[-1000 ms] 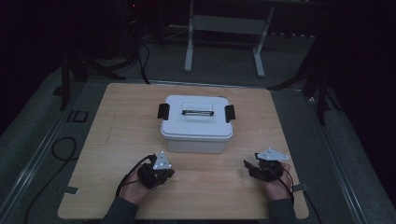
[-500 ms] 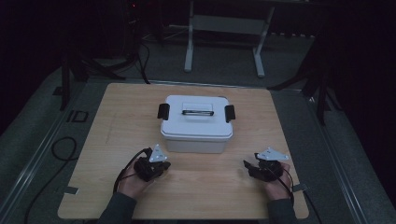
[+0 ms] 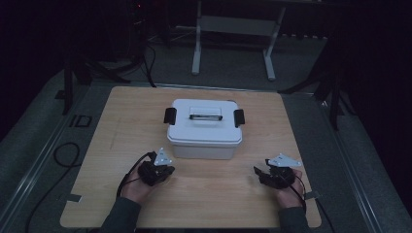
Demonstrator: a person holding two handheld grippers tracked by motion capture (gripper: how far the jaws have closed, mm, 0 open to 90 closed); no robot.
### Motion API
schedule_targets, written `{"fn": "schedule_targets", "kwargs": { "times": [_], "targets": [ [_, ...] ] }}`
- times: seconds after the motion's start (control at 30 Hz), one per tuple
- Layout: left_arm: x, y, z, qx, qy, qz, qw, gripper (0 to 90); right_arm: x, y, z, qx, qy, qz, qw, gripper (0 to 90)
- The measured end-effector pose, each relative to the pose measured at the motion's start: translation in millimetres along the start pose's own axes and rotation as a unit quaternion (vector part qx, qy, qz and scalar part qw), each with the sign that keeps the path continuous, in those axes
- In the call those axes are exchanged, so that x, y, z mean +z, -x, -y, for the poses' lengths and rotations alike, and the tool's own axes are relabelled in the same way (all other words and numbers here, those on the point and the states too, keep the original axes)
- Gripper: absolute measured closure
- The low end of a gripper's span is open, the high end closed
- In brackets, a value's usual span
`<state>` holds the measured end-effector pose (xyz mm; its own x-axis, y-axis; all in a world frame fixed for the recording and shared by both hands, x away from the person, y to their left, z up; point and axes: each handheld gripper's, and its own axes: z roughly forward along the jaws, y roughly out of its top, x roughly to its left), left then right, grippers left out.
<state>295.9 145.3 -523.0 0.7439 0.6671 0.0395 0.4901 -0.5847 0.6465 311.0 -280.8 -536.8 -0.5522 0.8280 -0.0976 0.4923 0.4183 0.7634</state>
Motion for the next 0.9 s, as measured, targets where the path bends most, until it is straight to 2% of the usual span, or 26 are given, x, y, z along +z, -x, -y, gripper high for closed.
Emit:
{"fn": "schedule_targets", "kwargs": {
  "times": [0.2, 0.3, 0.37, 0.6, 0.73, 0.9],
  "targets": [
    [-8.4, -7.3, 11.4, -0.017, 0.002, -0.005, 0.9998, 89.8, 0.7, -0.3, 0.2, -0.001, -0.001, -0.001, 1.0, 41.3],
    [-10.7, -10.2, 13.0, -0.02, -0.002, -0.013, 0.9997, 89.7, 1.0, -0.9, 0.0, -0.001, -0.001, -0.002, 1.0, 41.3],
    [-11.8, -13.1, 12.0, -0.025, 0.005, -0.017, 0.9995, 89.7, 1.3, -1.0, 0.0, -0.002, -0.001, -0.002, 1.0, 41.3],
    [-20.2, -36.9, -6.9, -0.052, 0.048, -0.037, 0.9968, 90.0, 1.4, -1.4, 0.1, -0.004, -0.003, -0.001, 1.0, 42.2],
    [-22.3, -49.6, -19.9, -0.057, 0.059, -0.046, 0.9956, 90.0, 1.1, -1.4, 0.1, -0.004, -0.001, -0.002, 1.0, 42.2],
    [-17.2, -62.3, -30.6, -0.069, 0.074, -0.044, 0.9939, 90.0, 0.3, -0.6, 0.2, -0.005, 0.002, -0.005, 1.0, 43.7]
  ]
}}
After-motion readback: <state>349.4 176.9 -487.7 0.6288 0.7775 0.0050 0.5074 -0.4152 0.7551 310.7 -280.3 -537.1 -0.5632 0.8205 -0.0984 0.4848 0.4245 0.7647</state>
